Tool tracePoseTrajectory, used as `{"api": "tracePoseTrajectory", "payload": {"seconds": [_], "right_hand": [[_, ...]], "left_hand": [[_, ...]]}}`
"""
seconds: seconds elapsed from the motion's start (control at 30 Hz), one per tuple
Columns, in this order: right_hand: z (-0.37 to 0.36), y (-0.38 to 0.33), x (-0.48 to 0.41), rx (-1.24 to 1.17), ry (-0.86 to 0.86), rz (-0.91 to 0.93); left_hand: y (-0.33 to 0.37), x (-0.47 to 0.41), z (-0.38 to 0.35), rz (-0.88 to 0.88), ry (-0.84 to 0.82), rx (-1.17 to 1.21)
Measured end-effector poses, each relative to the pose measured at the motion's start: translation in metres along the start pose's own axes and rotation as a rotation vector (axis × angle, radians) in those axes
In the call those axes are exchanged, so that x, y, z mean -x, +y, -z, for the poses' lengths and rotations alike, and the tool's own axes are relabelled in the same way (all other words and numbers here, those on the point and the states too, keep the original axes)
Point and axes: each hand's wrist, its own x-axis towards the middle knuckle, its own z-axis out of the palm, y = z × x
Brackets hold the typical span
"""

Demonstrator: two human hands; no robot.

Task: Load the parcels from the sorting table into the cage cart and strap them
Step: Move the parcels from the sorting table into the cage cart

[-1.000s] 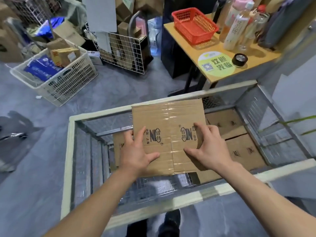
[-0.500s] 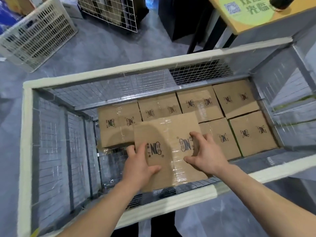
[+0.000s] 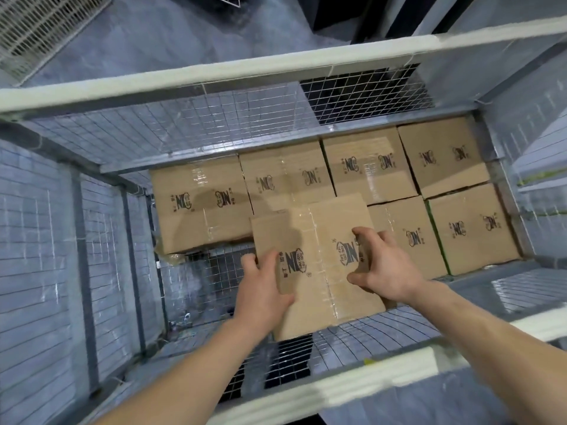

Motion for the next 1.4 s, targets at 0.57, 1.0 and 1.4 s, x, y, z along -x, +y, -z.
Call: {"api": "tracePoseTrajectory", "payload": {"seconds": [0.57, 1.0, 1.4], "right_hand": [[-0.008, 0.016, -0.025, 0.056, -0.028, 0.027], [-0.061, 0.047, -0.096, 0.206, -0.15, 0.048], [-0.085, 0.048, -0.123, 0.447, -0.262, 0.016]], "left_hand": [[-0.003, -0.021, -0.012, 0.031, -0.064, 0.085], [-0.046, -0.09, -0.078, -0.009, -0.084, -0.152], [-0.06, -0.113, -0.1, -0.003, -0.25, -0.328]]}}
